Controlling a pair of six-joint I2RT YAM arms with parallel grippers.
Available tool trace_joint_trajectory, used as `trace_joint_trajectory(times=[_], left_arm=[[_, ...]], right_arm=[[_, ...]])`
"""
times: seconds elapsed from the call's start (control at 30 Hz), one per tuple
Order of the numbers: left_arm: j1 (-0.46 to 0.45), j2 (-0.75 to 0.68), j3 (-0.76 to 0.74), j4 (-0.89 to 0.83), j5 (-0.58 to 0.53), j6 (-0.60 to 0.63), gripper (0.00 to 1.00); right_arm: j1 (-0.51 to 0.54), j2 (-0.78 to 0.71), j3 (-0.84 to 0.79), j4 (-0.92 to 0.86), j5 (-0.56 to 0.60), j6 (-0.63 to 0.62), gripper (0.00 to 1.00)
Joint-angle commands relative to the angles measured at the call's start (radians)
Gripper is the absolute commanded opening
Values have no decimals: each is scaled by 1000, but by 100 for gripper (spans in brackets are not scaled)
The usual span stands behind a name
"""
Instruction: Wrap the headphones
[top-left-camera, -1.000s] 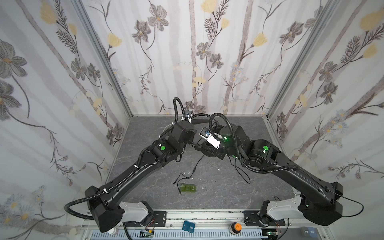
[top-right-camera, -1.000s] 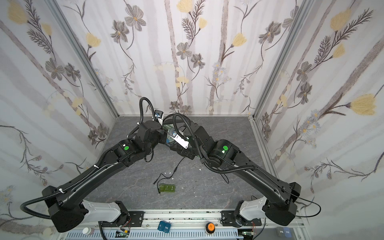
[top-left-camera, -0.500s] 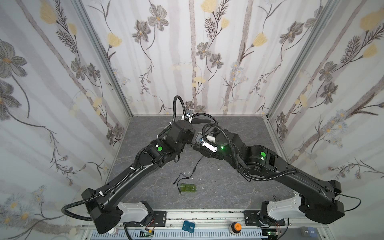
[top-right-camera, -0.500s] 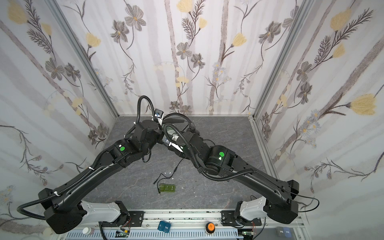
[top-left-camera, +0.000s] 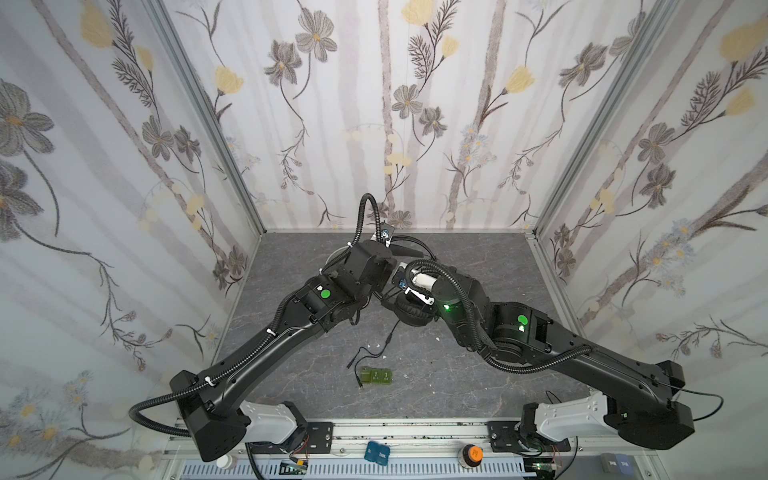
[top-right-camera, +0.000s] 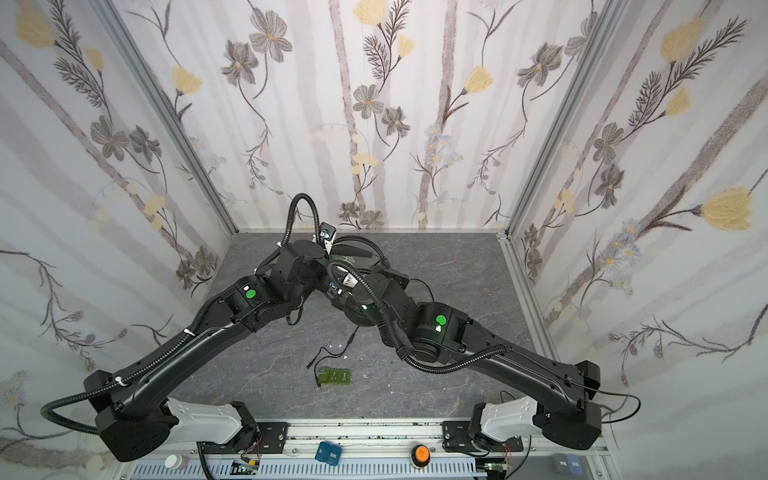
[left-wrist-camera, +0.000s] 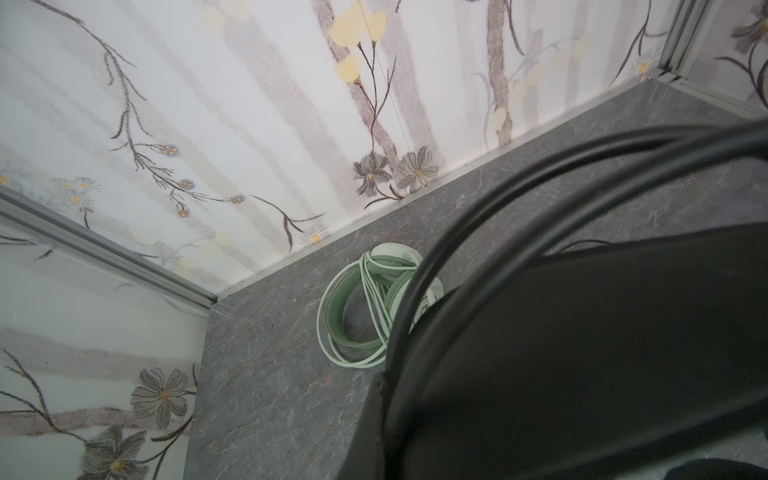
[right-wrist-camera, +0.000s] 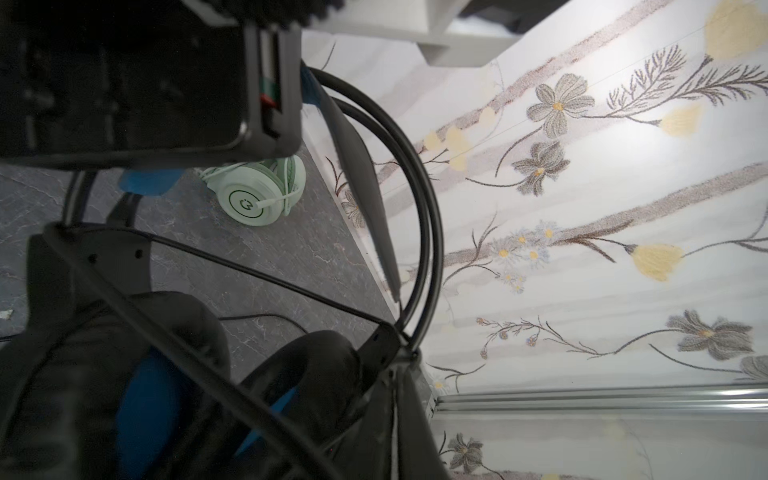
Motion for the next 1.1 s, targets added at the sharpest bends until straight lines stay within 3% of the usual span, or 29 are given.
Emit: trace_joint_trajectory(times=[0.0, 0.63, 0.87, 1.07], left_arm=[[-4, 4, 27, -22, -7, 35, 0], [-14, -7, 75, -56, 90, 24, 0], [-13, -27, 86, -64, 129, -10, 0], [-13, -39, 106, -79, 156, -32, 0]], right_arm=[[4, -8, -1, 123, 82, -22, 9], [-151, -97, -45, 161, 8, 83, 14], [-297, -161, -95, 167, -123, 213, 15], [-408, -174, -130, 187, -182, 239, 14]])
